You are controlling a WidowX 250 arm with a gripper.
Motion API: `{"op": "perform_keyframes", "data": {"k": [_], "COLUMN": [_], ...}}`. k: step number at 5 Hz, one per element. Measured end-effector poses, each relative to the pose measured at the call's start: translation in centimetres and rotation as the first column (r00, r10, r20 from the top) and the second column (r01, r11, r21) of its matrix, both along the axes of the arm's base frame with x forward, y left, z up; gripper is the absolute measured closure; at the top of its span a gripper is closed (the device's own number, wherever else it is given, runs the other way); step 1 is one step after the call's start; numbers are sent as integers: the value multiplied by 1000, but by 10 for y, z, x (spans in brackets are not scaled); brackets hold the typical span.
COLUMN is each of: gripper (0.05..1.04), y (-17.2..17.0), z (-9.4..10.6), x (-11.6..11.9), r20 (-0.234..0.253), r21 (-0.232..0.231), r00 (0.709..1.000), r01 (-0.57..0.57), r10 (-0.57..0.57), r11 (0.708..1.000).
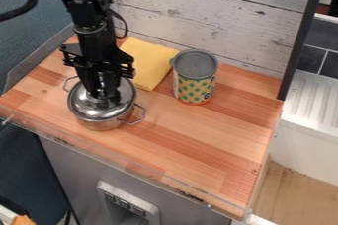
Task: Put the silver pot lid on the silver pot
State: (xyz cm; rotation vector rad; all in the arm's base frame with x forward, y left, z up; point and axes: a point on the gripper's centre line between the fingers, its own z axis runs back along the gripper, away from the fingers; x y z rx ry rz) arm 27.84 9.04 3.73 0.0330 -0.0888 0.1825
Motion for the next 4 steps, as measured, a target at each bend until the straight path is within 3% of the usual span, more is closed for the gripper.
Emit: {"op": "perform_keyframes", "data": {"k": [1, 2, 3, 4], "gripper": [144, 74, 79, 83], "y": [-5, -7, -10, -10], "z": [10, 41, 53, 53], "x": [-8, -7, -9, -9], "r20": [-38, -7, -14, -14], "r21": [17, 37, 36, 36], "r00": [999, 1000, 1000, 1000], "r01": [6, 3, -1, -1], "r10": [-5, -3, 2, 2], "r11": [1000, 999, 999, 999]}}
